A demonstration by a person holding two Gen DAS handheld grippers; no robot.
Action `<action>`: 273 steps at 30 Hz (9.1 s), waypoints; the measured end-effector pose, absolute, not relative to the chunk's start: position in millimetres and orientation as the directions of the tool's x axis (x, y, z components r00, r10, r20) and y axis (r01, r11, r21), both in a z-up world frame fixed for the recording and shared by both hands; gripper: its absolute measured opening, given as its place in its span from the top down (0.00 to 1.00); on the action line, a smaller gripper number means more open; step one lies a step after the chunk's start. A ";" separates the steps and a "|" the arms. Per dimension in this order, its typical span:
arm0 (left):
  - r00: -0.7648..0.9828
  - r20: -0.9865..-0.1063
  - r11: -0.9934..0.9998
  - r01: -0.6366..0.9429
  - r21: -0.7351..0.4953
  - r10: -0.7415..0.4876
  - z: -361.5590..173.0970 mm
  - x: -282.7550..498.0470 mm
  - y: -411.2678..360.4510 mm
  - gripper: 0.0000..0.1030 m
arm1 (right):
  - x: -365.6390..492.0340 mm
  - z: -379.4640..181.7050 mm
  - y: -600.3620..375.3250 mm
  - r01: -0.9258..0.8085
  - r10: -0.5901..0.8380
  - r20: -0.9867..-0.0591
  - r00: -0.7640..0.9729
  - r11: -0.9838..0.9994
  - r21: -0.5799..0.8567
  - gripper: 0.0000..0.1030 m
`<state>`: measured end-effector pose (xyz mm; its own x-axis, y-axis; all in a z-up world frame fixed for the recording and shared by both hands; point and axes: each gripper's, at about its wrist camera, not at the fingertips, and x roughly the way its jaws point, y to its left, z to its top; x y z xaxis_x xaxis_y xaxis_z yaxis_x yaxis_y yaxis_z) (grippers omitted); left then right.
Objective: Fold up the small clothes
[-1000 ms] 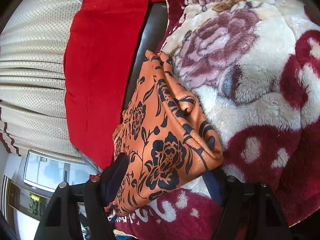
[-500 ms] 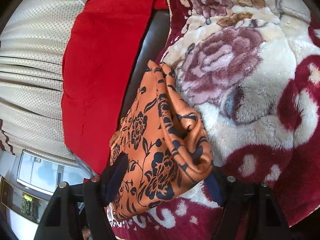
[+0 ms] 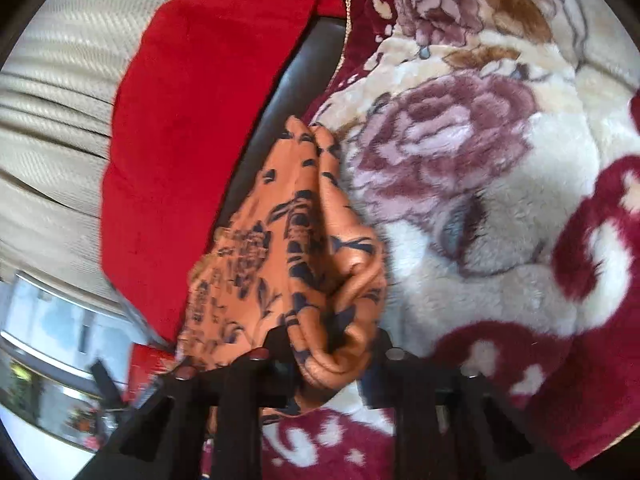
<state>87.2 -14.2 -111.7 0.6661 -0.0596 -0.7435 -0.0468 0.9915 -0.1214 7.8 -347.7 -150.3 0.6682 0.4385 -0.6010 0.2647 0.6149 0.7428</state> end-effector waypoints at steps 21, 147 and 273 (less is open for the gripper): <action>0.615 -0.787 0.998 0.067 -0.009 -0.048 -158.5 100.4 -51.4 0.16 | 16.1 -154.2 -337.0 0.237 0.477 -0.520 0.708 0.534 0.812 0.20; 0.689 -0.619 0.879 0.055 -0.473 -0.376 -77.4 31.8 140.2 0.54 | 44.0 -125.8 -175.5 -0.075 0.770 -0.446 0.456 0.532 0.843 0.21; 0.604 -0.554 0.597 -0.155 -0.787 -0.573 -160.1 94.3 202.8 0.31 | 124.3 -147.2 -93.8 -0.174 0.769 -0.582 0.263 0.632 0.756 0.29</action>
<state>94.4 202.8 -160.1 0.6045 -0.5726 -0.5538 -0.1550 0.5974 -0.7868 124.3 -93.8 -147.2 0.2628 0.7692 -0.5825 -0.1736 0.6315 0.7557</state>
